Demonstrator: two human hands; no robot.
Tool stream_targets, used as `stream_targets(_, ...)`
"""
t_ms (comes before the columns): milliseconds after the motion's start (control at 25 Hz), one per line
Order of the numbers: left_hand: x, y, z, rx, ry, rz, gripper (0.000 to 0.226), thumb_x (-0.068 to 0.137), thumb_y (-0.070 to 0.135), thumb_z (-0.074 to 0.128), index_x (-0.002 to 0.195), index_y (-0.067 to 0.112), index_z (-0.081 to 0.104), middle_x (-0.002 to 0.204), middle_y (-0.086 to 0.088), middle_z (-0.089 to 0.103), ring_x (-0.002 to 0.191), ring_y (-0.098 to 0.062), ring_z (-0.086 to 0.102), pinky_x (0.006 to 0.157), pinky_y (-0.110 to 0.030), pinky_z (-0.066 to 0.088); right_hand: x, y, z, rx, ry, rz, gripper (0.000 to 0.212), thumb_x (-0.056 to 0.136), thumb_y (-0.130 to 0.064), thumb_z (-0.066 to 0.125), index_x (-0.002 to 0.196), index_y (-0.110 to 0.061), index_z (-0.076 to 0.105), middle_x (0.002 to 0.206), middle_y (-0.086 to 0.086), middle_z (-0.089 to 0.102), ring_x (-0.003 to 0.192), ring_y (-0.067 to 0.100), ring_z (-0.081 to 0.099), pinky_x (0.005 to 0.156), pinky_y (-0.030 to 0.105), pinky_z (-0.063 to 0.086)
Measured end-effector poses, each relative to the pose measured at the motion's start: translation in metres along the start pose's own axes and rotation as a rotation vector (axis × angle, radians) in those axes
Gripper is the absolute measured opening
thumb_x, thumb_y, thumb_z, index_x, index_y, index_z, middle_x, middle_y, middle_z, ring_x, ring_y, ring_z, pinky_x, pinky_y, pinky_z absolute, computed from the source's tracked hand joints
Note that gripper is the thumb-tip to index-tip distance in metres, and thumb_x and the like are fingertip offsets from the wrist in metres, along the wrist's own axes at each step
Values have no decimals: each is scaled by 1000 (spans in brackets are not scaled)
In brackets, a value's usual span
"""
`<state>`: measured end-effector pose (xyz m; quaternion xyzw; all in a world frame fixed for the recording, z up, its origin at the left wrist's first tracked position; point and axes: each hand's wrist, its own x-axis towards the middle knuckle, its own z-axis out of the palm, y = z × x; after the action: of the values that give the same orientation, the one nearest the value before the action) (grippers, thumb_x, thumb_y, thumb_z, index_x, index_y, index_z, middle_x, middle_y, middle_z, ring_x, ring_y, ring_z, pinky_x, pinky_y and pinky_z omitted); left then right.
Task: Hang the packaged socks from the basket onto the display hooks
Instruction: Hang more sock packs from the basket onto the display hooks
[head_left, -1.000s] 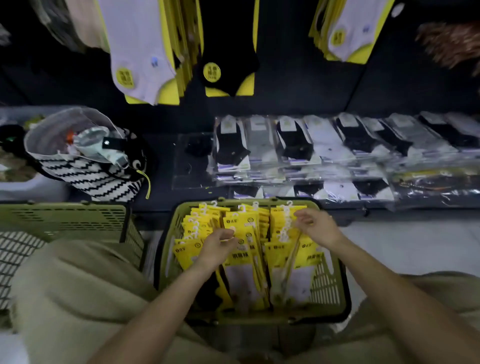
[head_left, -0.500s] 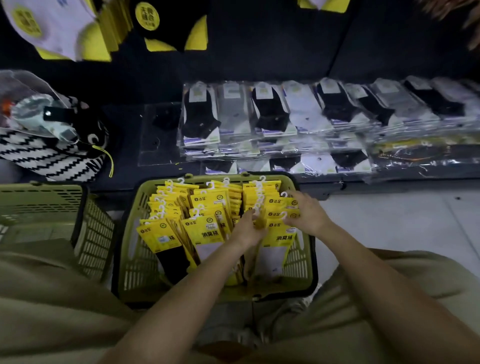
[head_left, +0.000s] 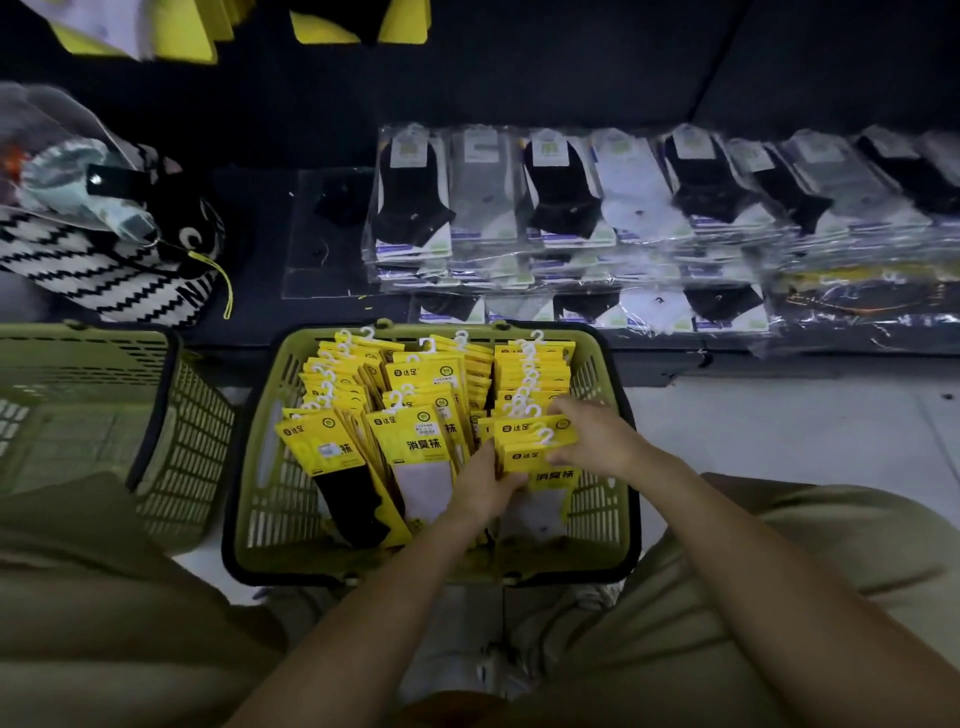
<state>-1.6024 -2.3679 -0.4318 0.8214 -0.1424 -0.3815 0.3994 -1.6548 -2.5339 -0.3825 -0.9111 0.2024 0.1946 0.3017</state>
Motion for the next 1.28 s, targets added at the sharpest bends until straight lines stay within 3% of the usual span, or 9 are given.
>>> stream_targets(120,6,0,-5,-12,-5,-45,51,88,15,61,135,8,41,134,-13,52,127,-29,46,103,-39,41,8,-8,9,436,-34,183,92,69,-19,82,141,-15,25,135,4,44,125,22,44,102,33,37)
stream_targets(200,11,1,-4,52,-5,-101,52,89,17,60,135,4,38,135,-16,46,128,-32,43,105,-43,39,13,-9,21,495,-38,237,85,71,-16,80,139,-12,30,134,5,48,124,24,47,105,37,38)
stream_targets(360,19,-2,-6,-135,22,-219,57,86,10,63,131,0,29,136,-16,45,127,-31,43,103,-40,39,13,-5,38,809,93,374,74,72,-8,78,134,-9,38,128,8,55,117,25,53,99,37,42)
stream_targets(480,22,-5,-8,-190,-36,-226,59,86,8,64,135,4,32,137,-14,48,127,-29,45,101,-38,41,11,-3,49,694,27,319,55,73,-8,77,122,-8,52,121,11,62,111,23,57,94,34,45)
stream_targets(720,18,-2,-19,-133,14,-175,56,87,19,65,131,2,36,133,-15,48,126,-31,45,105,-42,39,5,-3,36,639,50,244,52,77,-17,75,124,-13,53,120,6,62,115,23,56,94,31,43)
stream_targets(840,11,12,-41,-295,33,-60,53,86,22,66,125,3,36,120,-8,52,114,-23,52,90,-28,46,5,-17,12,754,93,127,37,80,-19,72,114,-21,58,109,-2,66,105,17,61,82,23,47)
stream_targets(960,6,42,-72,-459,106,47,55,82,19,70,123,9,35,105,-2,54,95,-16,57,71,-16,49,9,-40,-20,820,172,19,35,82,-22,70,115,-16,59,112,2,67,103,15,63,90,32,49)
stream_targets(1040,1,66,-95,-518,92,103,56,80,23,72,124,14,39,105,1,58,95,-15,61,71,-19,51,10,-61,-40,882,237,-48,38,83,-21,69,117,-13,57,112,3,67,103,17,63,92,36,50)
stream_targets(1280,-15,126,-148,-666,25,233,40,78,25,73,115,16,60,107,-4,71,95,-21,69,79,-33,57,3,-117,-90,1015,418,-184,25,76,-21,75,96,-18,59,91,-9,69,77,-1,67,64,16,53)
